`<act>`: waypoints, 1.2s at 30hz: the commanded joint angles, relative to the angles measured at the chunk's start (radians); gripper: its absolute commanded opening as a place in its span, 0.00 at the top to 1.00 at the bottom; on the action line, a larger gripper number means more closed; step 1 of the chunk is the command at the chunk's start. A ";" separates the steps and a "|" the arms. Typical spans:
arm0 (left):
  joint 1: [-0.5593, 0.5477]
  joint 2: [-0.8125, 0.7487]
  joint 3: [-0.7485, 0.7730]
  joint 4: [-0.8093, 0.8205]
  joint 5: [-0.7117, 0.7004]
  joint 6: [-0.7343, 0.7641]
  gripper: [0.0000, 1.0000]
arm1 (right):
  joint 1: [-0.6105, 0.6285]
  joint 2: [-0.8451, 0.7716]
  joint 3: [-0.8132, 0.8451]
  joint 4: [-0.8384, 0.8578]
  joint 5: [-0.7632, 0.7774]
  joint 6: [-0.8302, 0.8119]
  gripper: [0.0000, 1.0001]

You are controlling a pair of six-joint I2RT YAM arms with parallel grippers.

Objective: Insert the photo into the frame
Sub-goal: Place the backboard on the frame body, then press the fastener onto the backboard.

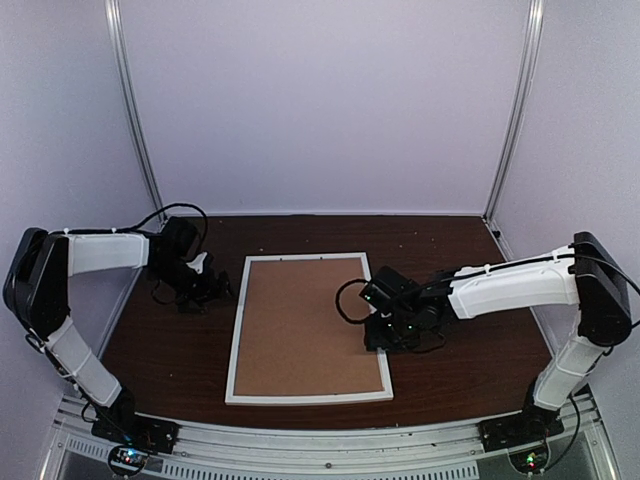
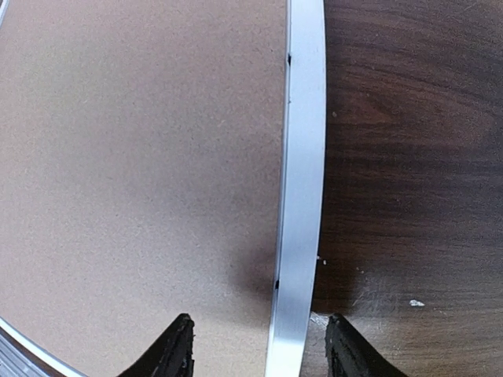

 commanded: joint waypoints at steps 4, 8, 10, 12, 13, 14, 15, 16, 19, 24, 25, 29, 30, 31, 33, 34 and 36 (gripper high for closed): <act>-0.007 0.015 -0.035 0.057 0.015 0.003 0.02 | -0.025 -0.016 0.025 -0.015 0.032 -0.057 0.43; -0.015 0.013 -0.038 0.061 0.019 0.005 0.03 | -0.065 -0.013 0.019 0.018 0.000 -0.084 0.44; -0.017 0.018 -0.031 0.061 0.022 0.006 0.04 | -0.098 -0.007 0.019 0.040 -0.027 -0.109 0.44; -0.019 0.027 -0.025 0.063 0.026 0.006 0.07 | -0.135 0.005 0.023 0.060 -0.066 -0.131 0.45; -0.020 0.034 -0.023 0.067 0.032 0.006 0.08 | -0.153 0.010 0.026 0.067 -0.087 -0.141 0.46; -0.020 0.039 -0.021 0.071 0.038 0.007 0.08 | -0.173 0.015 0.031 0.072 -0.103 -0.152 0.46; -0.021 0.045 -0.021 0.077 0.047 0.007 0.08 | -0.189 0.022 0.038 0.074 -0.119 -0.163 0.46; -0.021 0.051 -0.021 0.083 0.054 0.008 0.08 | -0.211 0.029 0.046 0.076 -0.132 -0.173 0.46; -0.026 0.073 -0.018 0.104 0.071 0.010 0.08 | -0.253 0.059 0.071 0.074 -0.173 -0.197 0.46; -0.041 0.111 -0.003 0.126 0.093 0.003 0.09 | -0.291 0.109 0.105 0.093 -0.242 -0.220 0.46; -0.044 0.118 0.000 0.126 0.096 0.002 0.09 | -0.294 0.121 0.113 0.095 -0.248 -0.223 0.47; -0.055 0.137 0.007 0.139 0.101 -0.008 0.12 | -0.303 0.161 0.129 0.127 -0.298 -0.222 0.49; -0.057 0.140 0.007 0.144 0.106 -0.011 0.13 | -0.305 0.170 0.129 0.138 -0.313 -0.219 0.49; -0.061 0.143 0.007 0.149 0.108 -0.016 0.14 | -0.306 0.177 0.129 0.147 -0.326 -0.217 0.50; -0.072 0.149 0.007 0.159 0.115 -0.023 0.16 | -0.307 0.189 0.132 0.158 -0.342 -0.214 0.52; -0.080 0.152 0.008 0.162 0.118 -0.028 0.18 | -0.308 0.194 0.132 0.161 -0.348 -0.212 0.54; -0.098 0.157 0.006 0.166 0.120 -0.035 0.20 | -0.306 0.198 0.126 0.170 -0.358 -0.205 0.58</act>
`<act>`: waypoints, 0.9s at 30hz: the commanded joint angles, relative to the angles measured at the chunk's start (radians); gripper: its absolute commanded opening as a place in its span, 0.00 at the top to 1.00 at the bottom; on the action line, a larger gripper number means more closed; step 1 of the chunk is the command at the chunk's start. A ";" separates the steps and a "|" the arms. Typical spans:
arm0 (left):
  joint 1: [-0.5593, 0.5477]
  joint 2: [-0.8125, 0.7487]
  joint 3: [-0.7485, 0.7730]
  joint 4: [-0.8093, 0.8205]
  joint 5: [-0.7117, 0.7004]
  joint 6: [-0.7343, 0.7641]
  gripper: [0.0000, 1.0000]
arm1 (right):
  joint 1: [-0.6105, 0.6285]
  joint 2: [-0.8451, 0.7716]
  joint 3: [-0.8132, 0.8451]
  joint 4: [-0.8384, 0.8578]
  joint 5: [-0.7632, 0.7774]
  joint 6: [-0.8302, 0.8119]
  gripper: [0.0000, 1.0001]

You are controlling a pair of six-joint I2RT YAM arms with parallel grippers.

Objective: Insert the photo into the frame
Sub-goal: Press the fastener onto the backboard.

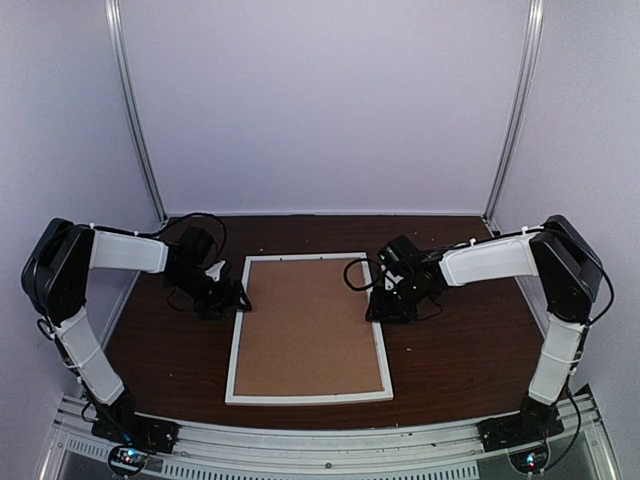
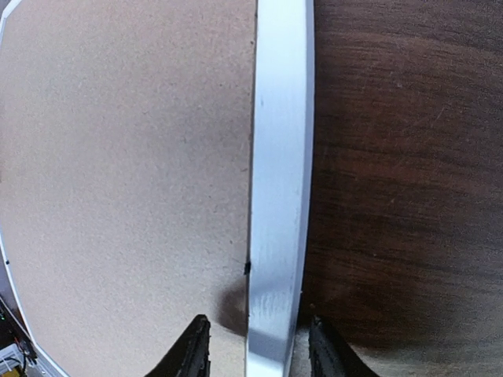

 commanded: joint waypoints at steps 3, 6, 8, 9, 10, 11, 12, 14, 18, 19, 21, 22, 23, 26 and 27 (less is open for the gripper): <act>-0.061 0.024 0.002 0.045 0.027 -0.038 0.24 | -0.006 -0.004 -0.012 0.060 -0.056 0.020 0.65; -0.090 0.011 -0.010 0.053 0.037 -0.048 0.28 | -0.005 -0.039 -0.058 0.087 -0.064 0.044 0.73; -0.103 0.007 -0.011 0.053 0.050 -0.048 0.30 | 0.003 -0.065 -0.087 0.100 -0.064 0.060 0.77; -0.108 0.004 -0.011 0.051 0.055 -0.051 0.30 | 0.008 -0.077 -0.099 0.104 -0.062 0.068 0.78; -0.110 0.001 -0.013 0.051 0.059 -0.052 0.31 | 0.012 -0.088 -0.110 0.106 -0.060 0.075 0.79; -0.110 -0.005 -0.014 0.048 0.058 -0.053 0.32 | 0.015 -0.098 -0.118 0.105 -0.056 0.082 0.79; -0.110 -0.013 -0.014 0.041 0.049 -0.052 0.32 | 0.015 -0.107 -0.125 0.102 -0.049 0.086 0.79; -0.110 -0.027 -0.007 0.021 0.015 -0.041 0.32 | 0.016 -0.121 -0.130 0.089 -0.032 0.086 0.79; -0.110 -0.020 0.042 -0.041 -0.063 -0.007 0.31 | 0.013 -0.105 -0.070 0.007 0.031 0.048 0.68; -0.110 -0.012 0.058 -0.055 -0.079 0.000 0.30 | 0.011 -0.092 -0.046 -0.014 0.044 0.036 0.65; -0.109 0.005 0.089 -0.077 -0.104 0.011 0.28 | 0.002 -0.064 -0.006 -0.035 0.059 0.017 0.62; -0.108 0.013 0.103 -0.086 -0.113 0.014 0.27 | -0.006 -0.052 0.012 -0.038 0.059 0.009 0.62; -0.108 0.020 0.117 -0.093 -0.119 0.016 0.27 | -0.015 -0.036 0.029 -0.040 0.057 0.000 0.62; -0.107 0.032 0.150 -0.113 -0.138 0.020 0.27 | -0.037 0.011 0.090 -0.055 0.041 -0.028 0.62; -0.105 0.035 0.159 -0.117 -0.144 0.022 0.26 | -0.042 0.027 0.111 -0.062 0.040 -0.038 0.62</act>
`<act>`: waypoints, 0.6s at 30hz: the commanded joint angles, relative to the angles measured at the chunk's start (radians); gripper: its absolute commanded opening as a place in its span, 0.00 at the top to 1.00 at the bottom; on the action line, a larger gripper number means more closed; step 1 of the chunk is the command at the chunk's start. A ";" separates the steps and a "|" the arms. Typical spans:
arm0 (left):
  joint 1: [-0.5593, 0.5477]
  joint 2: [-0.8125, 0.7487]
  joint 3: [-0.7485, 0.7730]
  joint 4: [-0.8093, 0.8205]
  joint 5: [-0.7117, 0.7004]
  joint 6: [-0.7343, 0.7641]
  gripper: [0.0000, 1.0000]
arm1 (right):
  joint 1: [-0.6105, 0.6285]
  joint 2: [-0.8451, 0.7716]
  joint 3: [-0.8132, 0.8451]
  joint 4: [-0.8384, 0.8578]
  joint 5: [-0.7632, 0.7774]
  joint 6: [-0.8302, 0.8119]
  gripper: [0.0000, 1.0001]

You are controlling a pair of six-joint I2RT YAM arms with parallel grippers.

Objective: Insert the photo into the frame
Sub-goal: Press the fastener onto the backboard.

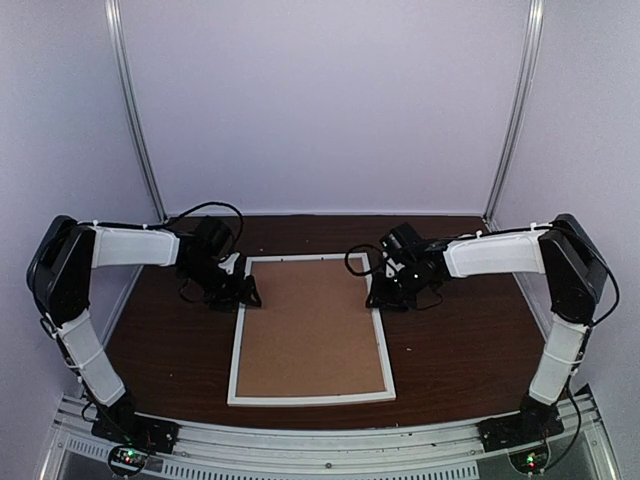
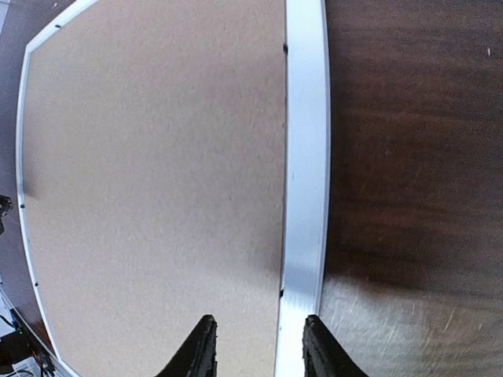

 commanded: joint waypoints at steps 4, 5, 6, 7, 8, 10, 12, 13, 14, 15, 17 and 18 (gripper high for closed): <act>0.006 0.043 0.088 -0.061 -0.069 0.036 0.26 | -0.044 0.119 0.142 -0.085 0.038 -0.077 0.63; 0.008 0.046 0.095 -0.066 -0.074 0.038 0.26 | -0.046 0.130 0.157 -0.094 0.045 -0.083 0.63; 0.009 0.048 0.101 -0.067 -0.077 0.039 0.26 | -0.049 0.140 0.169 -0.102 0.054 -0.088 0.64; 0.012 0.049 0.105 -0.069 -0.081 0.039 0.26 | -0.049 0.150 0.180 -0.107 0.061 -0.094 0.64; 0.015 0.050 0.109 -0.070 -0.084 0.040 0.26 | -0.051 0.158 0.189 -0.112 0.068 -0.100 0.65; 0.022 0.055 0.116 -0.076 -0.086 0.042 0.26 | -0.052 0.176 0.205 -0.123 0.078 -0.109 0.66; 0.032 0.061 0.122 -0.083 -0.083 0.048 0.25 | -0.053 0.186 0.210 -0.123 0.078 -0.110 0.70; 0.038 0.064 0.125 -0.089 -0.079 0.051 0.25 | -0.053 0.190 0.211 -0.120 0.074 -0.111 0.72; 0.045 0.065 0.128 -0.092 -0.075 0.055 0.25 | -0.054 0.192 0.211 -0.118 0.073 -0.111 0.74; 0.054 0.067 0.131 -0.098 -0.070 0.058 0.26 | -0.054 0.193 0.210 -0.118 0.071 -0.111 0.76; 0.077 0.069 0.137 -0.110 -0.054 0.068 0.26 | -0.053 0.192 0.206 -0.115 0.072 -0.110 0.80; 0.088 0.071 0.142 -0.119 -0.043 0.076 0.26 | -0.053 0.190 0.202 -0.116 0.075 -0.109 0.82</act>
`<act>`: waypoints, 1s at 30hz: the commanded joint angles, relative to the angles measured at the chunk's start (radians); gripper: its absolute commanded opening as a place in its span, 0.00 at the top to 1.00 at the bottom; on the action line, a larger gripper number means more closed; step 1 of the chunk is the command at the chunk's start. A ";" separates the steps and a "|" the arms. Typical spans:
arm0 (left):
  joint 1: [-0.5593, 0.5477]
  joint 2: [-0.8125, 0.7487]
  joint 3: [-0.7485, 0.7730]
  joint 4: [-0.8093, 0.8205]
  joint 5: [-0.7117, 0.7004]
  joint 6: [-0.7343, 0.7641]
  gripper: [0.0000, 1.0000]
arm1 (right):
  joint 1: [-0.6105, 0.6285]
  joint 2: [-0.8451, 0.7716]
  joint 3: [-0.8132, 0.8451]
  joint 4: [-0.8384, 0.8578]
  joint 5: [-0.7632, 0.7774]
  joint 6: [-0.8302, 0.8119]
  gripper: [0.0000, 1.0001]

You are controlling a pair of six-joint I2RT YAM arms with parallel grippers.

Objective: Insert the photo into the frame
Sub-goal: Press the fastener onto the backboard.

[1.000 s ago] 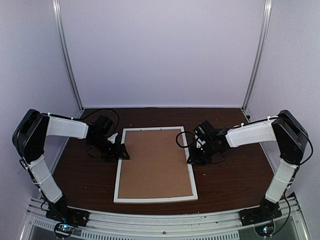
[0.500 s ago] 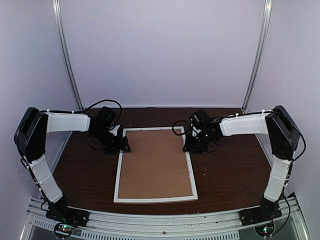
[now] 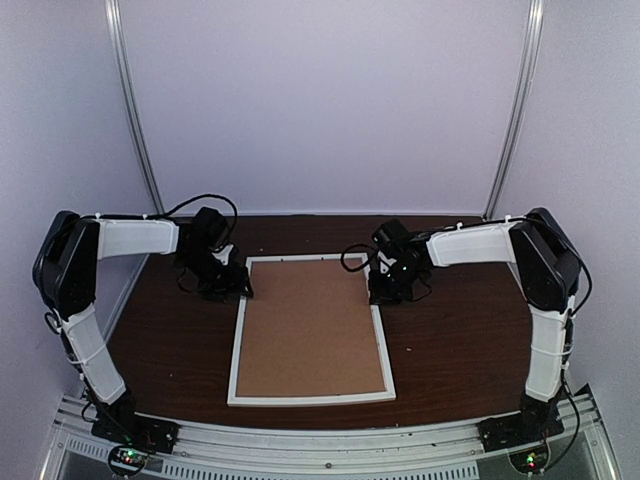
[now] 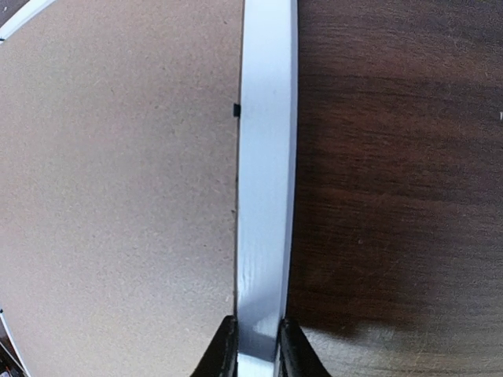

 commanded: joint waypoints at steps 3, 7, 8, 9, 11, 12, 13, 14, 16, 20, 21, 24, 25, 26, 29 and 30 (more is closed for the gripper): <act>0.071 0.036 0.071 -0.090 0.034 0.079 0.27 | -0.004 -0.004 0.005 -0.021 0.051 -0.004 0.88; 0.091 0.070 0.108 -0.141 0.005 0.110 0.27 | -0.004 -0.021 -0.012 -0.019 0.057 0.007 0.93; 0.095 0.078 0.111 -0.139 0.002 0.113 0.27 | -0.005 -0.024 -0.019 -0.015 0.056 0.010 0.94; 0.100 0.084 0.118 -0.135 -0.003 0.114 0.28 | -0.005 -0.025 -0.024 -0.013 0.055 0.012 0.95; 0.107 0.099 0.134 -0.140 -0.024 0.118 0.29 | -0.004 -0.028 -0.031 -0.012 0.052 0.014 0.97; 0.109 0.105 0.145 -0.147 -0.032 0.124 0.29 | -0.004 -0.031 -0.034 -0.012 0.052 0.014 0.98; 0.110 0.112 0.156 -0.159 -0.033 0.131 0.29 | -0.004 -0.034 -0.037 -0.013 0.052 0.013 0.99; 0.111 0.115 0.167 -0.172 -0.034 0.139 0.29 | -0.005 -0.038 -0.040 -0.015 0.052 0.014 0.99; 0.111 0.111 0.169 -0.190 -0.018 0.150 0.29 | -0.005 -0.046 -0.045 -0.017 0.058 0.011 1.00; 0.109 0.091 0.133 -0.191 0.006 0.154 0.28 | -0.005 -0.043 -0.041 -0.017 0.056 0.008 1.00; 0.108 0.089 0.124 -0.189 0.008 0.155 0.28 | -0.005 -0.041 -0.041 -0.013 0.053 0.008 1.00; 0.098 0.092 0.110 -0.184 0.014 0.155 0.28 | -0.005 -0.036 -0.040 -0.005 0.049 0.011 1.00; 0.093 0.091 0.109 -0.182 0.016 0.155 0.28 | -0.006 -0.036 -0.039 -0.004 0.048 0.011 1.00; 0.087 0.092 0.110 -0.180 0.014 0.155 0.28 | -0.005 -0.035 -0.041 -0.004 0.049 0.011 1.00; 0.073 0.094 0.106 -0.181 -0.004 0.145 0.28 | -0.005 -0.034 -0.044 -0.002 0.048 0.011 1.00; 0.071 0.095 0.101 -0.181 -0.006 0.138 0.28 | -0.005 -0.034 -0.045 -0.001 0.048 0.011 1.00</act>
